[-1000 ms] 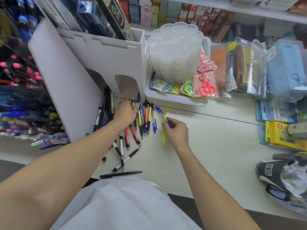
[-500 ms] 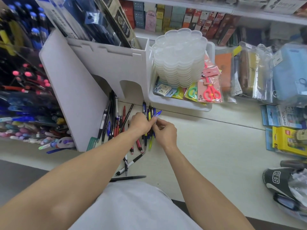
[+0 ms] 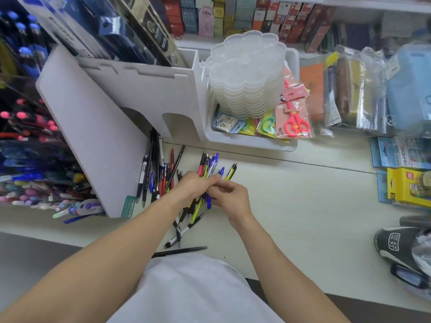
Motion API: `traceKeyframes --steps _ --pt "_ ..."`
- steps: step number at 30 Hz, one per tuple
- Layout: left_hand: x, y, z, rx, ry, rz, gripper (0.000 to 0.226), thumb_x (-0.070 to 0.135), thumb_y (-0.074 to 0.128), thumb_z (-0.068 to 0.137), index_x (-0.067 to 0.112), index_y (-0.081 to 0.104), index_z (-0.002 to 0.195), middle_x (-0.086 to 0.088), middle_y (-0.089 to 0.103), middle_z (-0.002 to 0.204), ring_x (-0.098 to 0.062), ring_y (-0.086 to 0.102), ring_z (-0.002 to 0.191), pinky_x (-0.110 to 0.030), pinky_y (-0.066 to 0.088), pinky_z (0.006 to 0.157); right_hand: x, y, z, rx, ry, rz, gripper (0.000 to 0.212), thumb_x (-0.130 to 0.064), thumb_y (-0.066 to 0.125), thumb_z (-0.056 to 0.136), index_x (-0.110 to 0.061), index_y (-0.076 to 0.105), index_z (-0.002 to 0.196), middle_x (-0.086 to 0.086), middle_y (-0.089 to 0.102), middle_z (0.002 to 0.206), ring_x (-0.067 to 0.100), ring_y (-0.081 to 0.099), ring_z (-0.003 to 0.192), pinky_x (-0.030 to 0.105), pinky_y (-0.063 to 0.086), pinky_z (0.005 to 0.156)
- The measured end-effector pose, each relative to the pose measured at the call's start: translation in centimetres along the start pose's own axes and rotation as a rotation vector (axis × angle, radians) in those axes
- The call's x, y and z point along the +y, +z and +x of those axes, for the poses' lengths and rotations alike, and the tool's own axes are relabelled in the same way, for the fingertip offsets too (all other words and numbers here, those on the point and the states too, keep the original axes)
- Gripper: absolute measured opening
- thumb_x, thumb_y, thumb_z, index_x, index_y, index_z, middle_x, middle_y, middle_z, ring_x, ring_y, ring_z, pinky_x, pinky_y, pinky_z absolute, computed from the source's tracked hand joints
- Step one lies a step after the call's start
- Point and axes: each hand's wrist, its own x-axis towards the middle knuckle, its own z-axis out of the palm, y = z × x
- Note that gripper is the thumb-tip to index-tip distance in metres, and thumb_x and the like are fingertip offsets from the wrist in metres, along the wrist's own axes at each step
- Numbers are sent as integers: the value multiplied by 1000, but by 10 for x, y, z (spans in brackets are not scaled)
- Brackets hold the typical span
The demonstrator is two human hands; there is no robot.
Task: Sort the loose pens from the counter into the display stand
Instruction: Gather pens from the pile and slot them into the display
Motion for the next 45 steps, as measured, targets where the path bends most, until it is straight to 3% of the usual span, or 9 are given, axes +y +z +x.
traceKeyframes --steps 3,6,9,11,18,24,31,40,45 --pt "-9 -6 -3 -76 -8 -44 90 64 67 83 2 44 143 -12 57 137 -28 55 125 -35 45 95 -8 -16 -8 -119 25 -106 17 -12 79 87 -11 74 104 14 78 93 20 73 81 35 60 76" --pt "-16 -12 -11 -153 -6 -163 100 71 71 72 5 44 142 -12 61 134 -26 58 123 -46 43 109 -16 -29 -11 -203 47 -255 26 -27 75 92 -11 69 112 15 74 99 17 73 80 33 60 73" --pt "-16 -12 -29 -312 44 -313 50 41 70 91 -3 64 115 -7 68 83 -19 66 76 -38 57 84 -22 -30 -11 -87 -58 -208 43 -40 75 90 -16 57 120 5 69 111 17 74 89 39 62 81" --pt "-14 -8 -43 -441 43 -418 28 23 69 93 -1 64 105 -7 59 74 -19 60 63 -30 54 60 -28 -29 -10 -78 -133 -171 57 -41 76 89 -23 47 135 -4 60 128 17 72 101 30 59 82" --pt "-25 -1 -58 -525 38 -412 16 -3 66 89 3 67 103 -17 64 76 -28 66 70 -39 57 69 -24 -9 -16 -191 -217 -263 77 -15 74 92 -30 32 156 -9 54 123 -9 63 75 7 47 74" --pt "-48 10 -62 -490 -68 -460 4 -2 59 94 -1 63 95 -15 62 72 -28 63 67 -51 55 85 3 -2 -19 -217 -188 -339 92 -20 79 85 -43 26 157 2 51 134 21 62 117 43 52 103" --pt "-64 13 -69 -561 -99 -527 13 1 60 95 -1 64 107 -22 64 81 -33 65 72 -44 58 75 9 -6 -24 -305 -191 -356 59 -4 77 86 -19 57 139 -2 66 127 11 67 98 25 53 96" --pt "-66 17 -75 -603 116 -423 21 11 68 90 3 61 109 -9 60 70 -21 60 63 -33 52 63 21 -40 -28 -222 -146 -141 61 -16 80 88 -22 52 142 9 71 119 22 72 102 36 59 93" --pt "-63 7 -73 -636 159 -378 33 17 76 84 3 61 111 -18 65 80 -24 64 70 -44 50 77 21 -57 -25 -233 -175 -77 30 -9 75 91 -14 70 120 14 73 116 25 74 92 42 60 86"
